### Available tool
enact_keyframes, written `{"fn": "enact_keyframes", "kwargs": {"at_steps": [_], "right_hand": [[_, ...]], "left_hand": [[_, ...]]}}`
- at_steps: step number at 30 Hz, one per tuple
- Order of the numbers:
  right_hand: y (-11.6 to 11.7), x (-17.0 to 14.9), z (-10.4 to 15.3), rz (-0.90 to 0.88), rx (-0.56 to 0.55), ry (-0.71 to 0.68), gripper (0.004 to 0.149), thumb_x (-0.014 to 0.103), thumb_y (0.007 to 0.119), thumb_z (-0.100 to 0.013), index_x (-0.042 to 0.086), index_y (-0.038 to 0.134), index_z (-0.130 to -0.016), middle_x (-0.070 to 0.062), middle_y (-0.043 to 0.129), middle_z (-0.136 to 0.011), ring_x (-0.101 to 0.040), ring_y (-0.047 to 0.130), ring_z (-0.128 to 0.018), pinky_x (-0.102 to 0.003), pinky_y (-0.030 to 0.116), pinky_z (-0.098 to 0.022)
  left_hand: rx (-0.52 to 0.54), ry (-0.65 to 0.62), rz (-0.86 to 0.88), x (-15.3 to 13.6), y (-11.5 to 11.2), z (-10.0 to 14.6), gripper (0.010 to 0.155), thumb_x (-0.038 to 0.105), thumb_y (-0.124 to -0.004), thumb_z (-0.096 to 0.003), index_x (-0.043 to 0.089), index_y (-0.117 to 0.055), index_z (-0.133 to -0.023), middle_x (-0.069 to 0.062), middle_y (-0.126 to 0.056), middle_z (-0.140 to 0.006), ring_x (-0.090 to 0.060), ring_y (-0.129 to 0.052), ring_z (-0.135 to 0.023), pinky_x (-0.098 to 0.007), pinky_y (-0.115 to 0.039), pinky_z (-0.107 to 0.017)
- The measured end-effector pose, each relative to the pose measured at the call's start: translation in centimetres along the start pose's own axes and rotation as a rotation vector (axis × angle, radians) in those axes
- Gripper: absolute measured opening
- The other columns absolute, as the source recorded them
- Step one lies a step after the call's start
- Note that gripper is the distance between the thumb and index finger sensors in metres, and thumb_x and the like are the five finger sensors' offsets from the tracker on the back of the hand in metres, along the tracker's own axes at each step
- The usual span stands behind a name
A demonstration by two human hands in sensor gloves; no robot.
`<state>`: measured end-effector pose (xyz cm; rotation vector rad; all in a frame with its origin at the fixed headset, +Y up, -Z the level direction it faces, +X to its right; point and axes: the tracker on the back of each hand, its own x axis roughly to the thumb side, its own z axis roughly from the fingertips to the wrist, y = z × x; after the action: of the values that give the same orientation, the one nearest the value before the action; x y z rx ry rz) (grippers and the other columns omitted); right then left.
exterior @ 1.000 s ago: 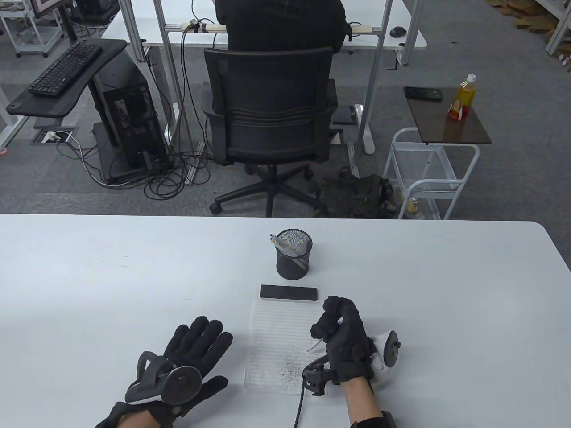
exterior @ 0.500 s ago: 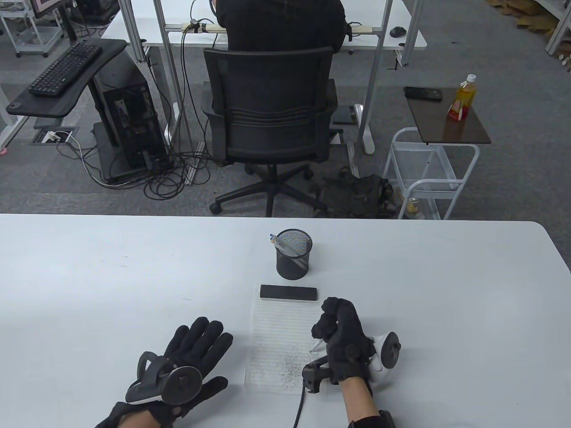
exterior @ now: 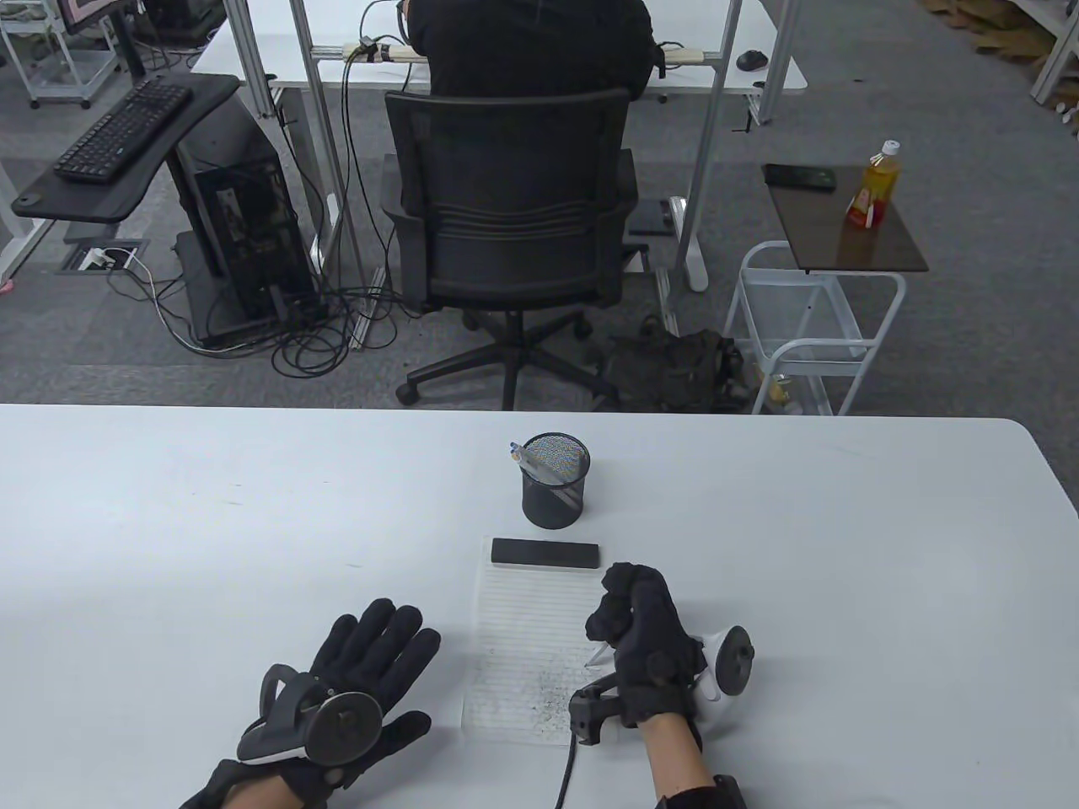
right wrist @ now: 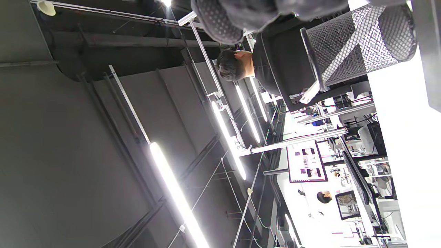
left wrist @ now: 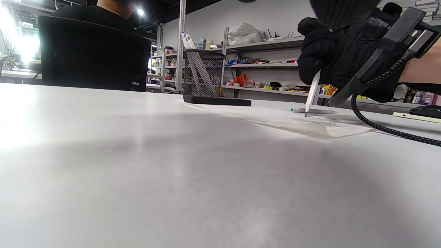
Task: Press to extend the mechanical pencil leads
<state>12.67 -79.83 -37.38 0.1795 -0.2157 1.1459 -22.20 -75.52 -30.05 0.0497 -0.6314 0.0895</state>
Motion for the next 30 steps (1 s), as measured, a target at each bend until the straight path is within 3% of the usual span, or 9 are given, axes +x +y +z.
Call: {"fn": "enact_keyframes", "kwargs": {"at_steps": [21,26,29,30], "right_hand": [[0.3,-0.1,0.0,0.015,0.017,-0.001,0.049,0.042,0.06,-0.059,0.005,0.076,-0.087,-0.01,0.086,-0.05,-0.035,0.086,-0.033,-0.06,0.079,-0.035],[1.1,2.0,-0.6,0.015,0.118,-0.03,0.059,0.05,0.057,-0.058,0.005,0.07,-0.093,-0.013,0.083,-0.058,-0.037,0.084,-0.041,-0.062,0.076,-0.04],[1.3,4.3,-1.2,0.068,0.189,0.026,0.056,0.039,0.062,-0.058,0.005,0.056,-0.102,-0.017,0.075,-0.073,-0.043,0.078,-0.054,-0.065,0.07,-0.048],[1.2,5.2,-1.5,0.123,0.195,0.058,0.055,0.03,0.065,-0.057,0.005,0.051,-0.104,-0.019,0.071,-0.078,-0.045,0.076,-0.059,-0.066,0.069,-0.049]], "left_hand": [[-0.005,-0.003,-0.003,0.1,-0.1,0.0,0.085,0.063,-0.067,-0.0457,0.027,-0.034,-0.115,-0.011,-0.03,-0.121,-0.046,-0.029,-0.112,-0.067,-0.035,-0.076],[-0.003,-0.002,-0.003,0.0,-0.1,0.0,0.086,0.063,-0.067,-0.0457,0.026,-0.034,-0.115,-0.011,-0.03,-0.121,-0.046,-0.029,-0.112,-0.067,-0.035,-0.076],[-0.001,-0.003,-0.006,0.1,-0.1,-0.1,0.085,0.063,-0.067,-0.0456,0.027,-0.034,-0.115,-0.011,-0.03,-0.121,-0.045,-0.029,-0.112,-0.067,-0.035,-0.076],[-0.001,-0.003,-0.007,0.1,0.0,-0.1,0.085,0.063,-0.067,-0.0457,0.027,-0.034,-0.115,-0.011,-0.03,-0.121,-0.046,-0.029,-0.112,-0.067,-0.035,-0.076]]}}
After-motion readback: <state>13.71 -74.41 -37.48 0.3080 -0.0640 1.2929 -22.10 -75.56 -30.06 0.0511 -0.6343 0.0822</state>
